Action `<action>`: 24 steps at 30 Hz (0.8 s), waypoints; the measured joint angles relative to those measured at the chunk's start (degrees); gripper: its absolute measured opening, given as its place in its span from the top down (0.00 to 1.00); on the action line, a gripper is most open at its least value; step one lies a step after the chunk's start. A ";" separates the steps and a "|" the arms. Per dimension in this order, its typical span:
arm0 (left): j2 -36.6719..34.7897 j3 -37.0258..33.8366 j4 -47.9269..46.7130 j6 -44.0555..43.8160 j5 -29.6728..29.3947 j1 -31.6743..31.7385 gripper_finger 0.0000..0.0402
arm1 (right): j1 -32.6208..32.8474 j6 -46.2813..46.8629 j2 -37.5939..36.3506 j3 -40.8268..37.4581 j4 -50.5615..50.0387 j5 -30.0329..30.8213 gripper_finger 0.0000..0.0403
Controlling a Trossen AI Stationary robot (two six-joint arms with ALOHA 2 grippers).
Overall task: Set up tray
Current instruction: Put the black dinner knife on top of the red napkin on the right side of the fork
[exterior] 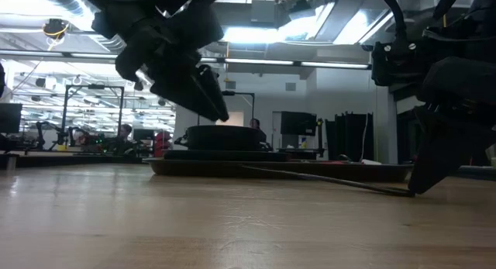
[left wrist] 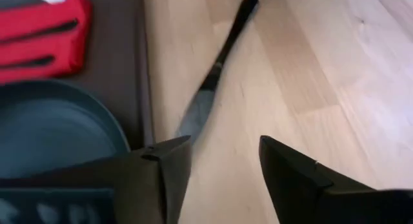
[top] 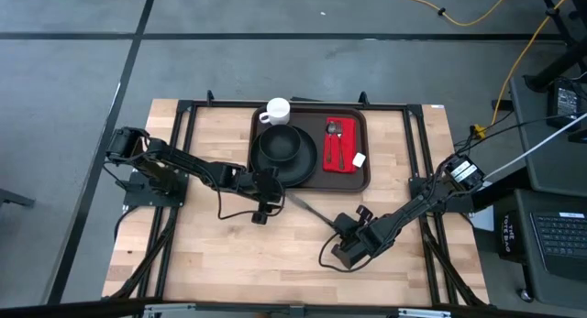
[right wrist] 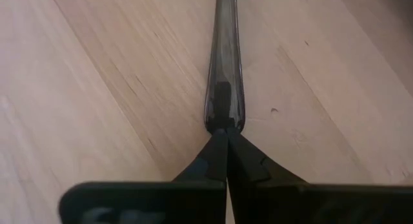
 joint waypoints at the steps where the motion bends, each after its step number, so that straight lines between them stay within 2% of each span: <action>1: 0.00 0.00 0.59 0.62 -0.39 0.00 0.56 | 0.00 -0.02 0.00 0.00 0.00 0.00 1.00; 6: 0.00 0.00 2.09 2.55 -1.70 0.00 0.51 | 0.00 -0.04 0.02 -0.02 -0.04 0.00 1.00; 11: 0.65 1.10 1.45 2.63 -1.70 0.00 0.50 | 0.00 -0.33 0.04 -0.02 -0.68 0.02 1.00; 14: 3.49 4.73 -1.83 3.33 -0.91 0.00 0.50 | 0.00 -0.96 0.04 -0.02 -0.84 0.02 1.00; 19: 12.32 13.28 -9.65 8.73 0.47 -0.34 0.50 | 0.00 -1.59 0.07 -0.02 -0.90 0.04 1.00; 24: 18.79 21.48 -17.52 14.50 -4.64 -1.22 0.51 | 0.03 -1.59 0.07 -0.04 -0.92 0.04 1.00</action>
